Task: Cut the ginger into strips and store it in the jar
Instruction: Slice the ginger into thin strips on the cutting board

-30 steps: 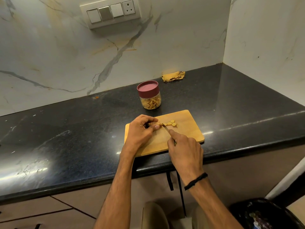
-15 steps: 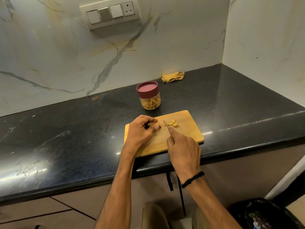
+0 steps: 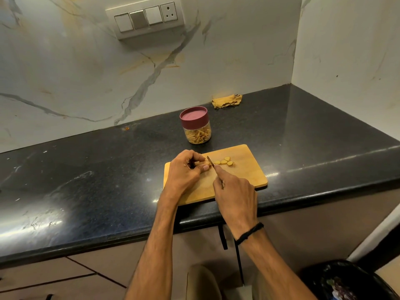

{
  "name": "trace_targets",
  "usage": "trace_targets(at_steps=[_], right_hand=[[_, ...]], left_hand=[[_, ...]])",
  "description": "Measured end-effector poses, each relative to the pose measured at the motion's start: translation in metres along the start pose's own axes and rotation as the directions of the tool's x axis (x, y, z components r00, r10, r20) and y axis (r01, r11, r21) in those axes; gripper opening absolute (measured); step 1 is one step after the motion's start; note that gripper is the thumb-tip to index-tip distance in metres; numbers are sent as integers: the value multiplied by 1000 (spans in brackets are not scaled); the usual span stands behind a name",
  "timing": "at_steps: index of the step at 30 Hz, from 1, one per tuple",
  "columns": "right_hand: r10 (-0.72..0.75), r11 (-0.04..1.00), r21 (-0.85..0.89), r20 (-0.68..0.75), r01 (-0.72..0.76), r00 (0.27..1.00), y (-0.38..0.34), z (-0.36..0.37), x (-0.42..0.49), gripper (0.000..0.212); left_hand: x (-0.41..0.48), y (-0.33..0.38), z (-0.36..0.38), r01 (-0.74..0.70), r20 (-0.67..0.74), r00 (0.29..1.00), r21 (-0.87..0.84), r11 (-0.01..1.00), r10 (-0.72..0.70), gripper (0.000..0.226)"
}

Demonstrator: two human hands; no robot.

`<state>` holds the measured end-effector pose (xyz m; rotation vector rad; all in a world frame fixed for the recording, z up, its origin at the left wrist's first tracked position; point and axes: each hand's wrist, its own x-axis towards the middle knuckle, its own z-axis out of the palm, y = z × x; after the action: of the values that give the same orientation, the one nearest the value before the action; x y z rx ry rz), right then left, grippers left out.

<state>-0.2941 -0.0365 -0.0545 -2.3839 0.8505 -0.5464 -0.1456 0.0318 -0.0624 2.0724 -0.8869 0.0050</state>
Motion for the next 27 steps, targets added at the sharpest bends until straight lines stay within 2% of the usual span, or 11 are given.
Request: trace_targets(at_steps=[8,17,27], right_hand=[[-12,1000,-7,7,12,1000,-4,0,1,46],[-40,991,-128,2,40,999,-9,5,-3,47],[-21,980,-196,64,33,998,-20,7,12,47]], left_hand=[[1,-3,0,4,-5,1000,-27,1000,-4,20],[-1,-2,1,-5,-28,1000,-69,998,3,16],[0,-3,0,-56,-36,998,-16,998,55,13]])
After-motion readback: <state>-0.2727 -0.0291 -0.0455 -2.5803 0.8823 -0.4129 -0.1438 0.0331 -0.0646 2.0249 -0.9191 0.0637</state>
